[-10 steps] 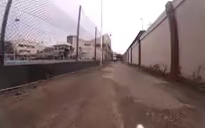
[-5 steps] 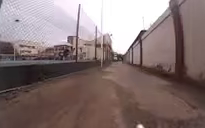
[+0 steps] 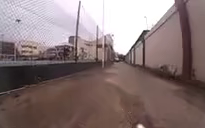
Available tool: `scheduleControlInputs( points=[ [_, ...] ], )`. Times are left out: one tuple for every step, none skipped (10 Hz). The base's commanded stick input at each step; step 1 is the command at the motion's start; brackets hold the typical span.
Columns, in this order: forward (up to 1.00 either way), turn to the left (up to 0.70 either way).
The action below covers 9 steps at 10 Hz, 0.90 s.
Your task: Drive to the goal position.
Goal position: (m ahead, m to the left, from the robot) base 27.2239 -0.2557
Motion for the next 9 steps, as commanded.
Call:
scheduleControlInputs(
  points=[
    [0.70,-0.35],
    [0.70,-0.35],
    [0.70,-0.35],
    [0.70,-0.35],
    [0.70,-0.32],
    [0.70,-0.11],
    [0.70,-0.12],
    [0.70,-0.35],
    [0.70,-0.35]
  ],
)
